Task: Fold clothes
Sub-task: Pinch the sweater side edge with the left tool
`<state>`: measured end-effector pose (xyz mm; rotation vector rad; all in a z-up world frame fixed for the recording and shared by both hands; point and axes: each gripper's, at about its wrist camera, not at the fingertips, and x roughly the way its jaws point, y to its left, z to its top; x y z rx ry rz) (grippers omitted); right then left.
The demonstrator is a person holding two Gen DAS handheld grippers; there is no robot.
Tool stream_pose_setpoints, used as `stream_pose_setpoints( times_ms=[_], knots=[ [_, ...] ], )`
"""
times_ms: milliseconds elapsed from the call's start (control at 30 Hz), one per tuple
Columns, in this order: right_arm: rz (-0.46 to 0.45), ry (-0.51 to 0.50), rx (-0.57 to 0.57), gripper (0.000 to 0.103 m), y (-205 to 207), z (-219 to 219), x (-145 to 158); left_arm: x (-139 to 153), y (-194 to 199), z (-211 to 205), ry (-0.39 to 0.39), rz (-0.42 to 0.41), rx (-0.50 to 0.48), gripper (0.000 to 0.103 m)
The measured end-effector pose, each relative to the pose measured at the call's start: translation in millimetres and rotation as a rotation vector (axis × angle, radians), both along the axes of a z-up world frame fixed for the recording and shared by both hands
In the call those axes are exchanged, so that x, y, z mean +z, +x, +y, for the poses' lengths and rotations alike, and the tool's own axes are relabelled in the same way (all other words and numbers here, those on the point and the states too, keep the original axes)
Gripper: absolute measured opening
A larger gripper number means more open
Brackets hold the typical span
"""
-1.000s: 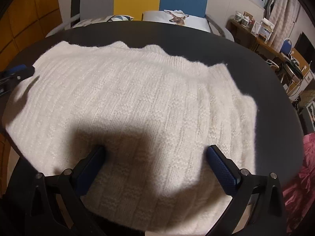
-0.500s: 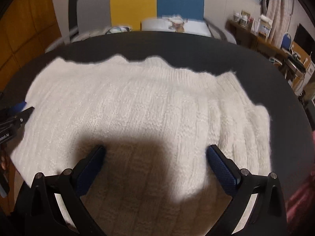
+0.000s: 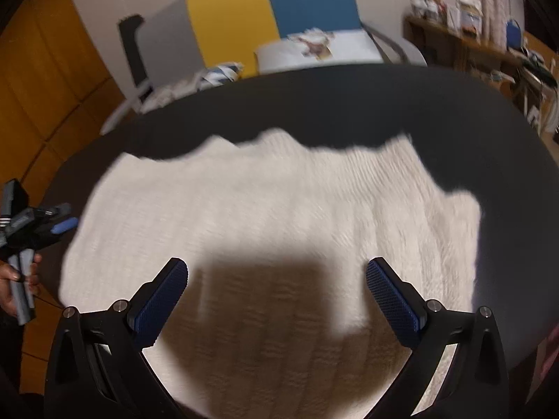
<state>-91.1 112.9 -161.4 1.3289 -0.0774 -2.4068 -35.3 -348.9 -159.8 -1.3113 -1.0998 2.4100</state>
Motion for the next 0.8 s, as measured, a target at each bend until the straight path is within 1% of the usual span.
stream_pose_setpoints(
  times_ms=[100, 167, 267, 367, 433, 533, 633, 700, 767, 800],
  knots=[
    [0.026, 0.03, 0.007, 0.103, 5, -4, -7, -12, -8, 3, 0.052, -0.037, -0.032, 0.067],
    [0.038, 0.067, 0.021, 0.103, 8, -8, -9, -14, -12, 4, 0.074, -0.031, -0.041, 0.068],
    [0.047, 0.101, 0.035, 0.103, 10, -13, -10, -18, -19, 6, 0.111, -0.046, -0.063, 0.068],
    [0.044, 0.095, 0.033, 0.103, 8, -12, -10, -17, -24, 12, 0.096, -0.045, -0.089, 0.068],
    [0.042, 0.092, 0.032, 0.103, 7, -11, -9, -18, -27, 11, 0.121, -0.048, -0.084, 0.068],
    [0.039, 0.086, 0.03, 0.103, 6, -11, -9, -23, -31, 13, 0.195, -0.064, -0.077, 0.068],
    [0.035, 0.079, 0.032, 0.103, 3, -9, -7, -25, -34, 23, 0.204, -0.062, -0.11, 0.068],
    [0.031, 0.065, 0.041, 0.103, 1, -5, -2, -27, -37, 23, 0.225, -0.06, -0.104, 0.068],
    [0.037, 0.054, 0.045, 0.103, 1, 0, 5, -30, -39, 20, 0.264, -0.074, -0.083, 0.065],
    [0.045, 0.067, 0.041, 0.103, 2, 4, 8, -31, -40, 19, 0.269, -0.087, -0.071, 0.057]
  ],
)
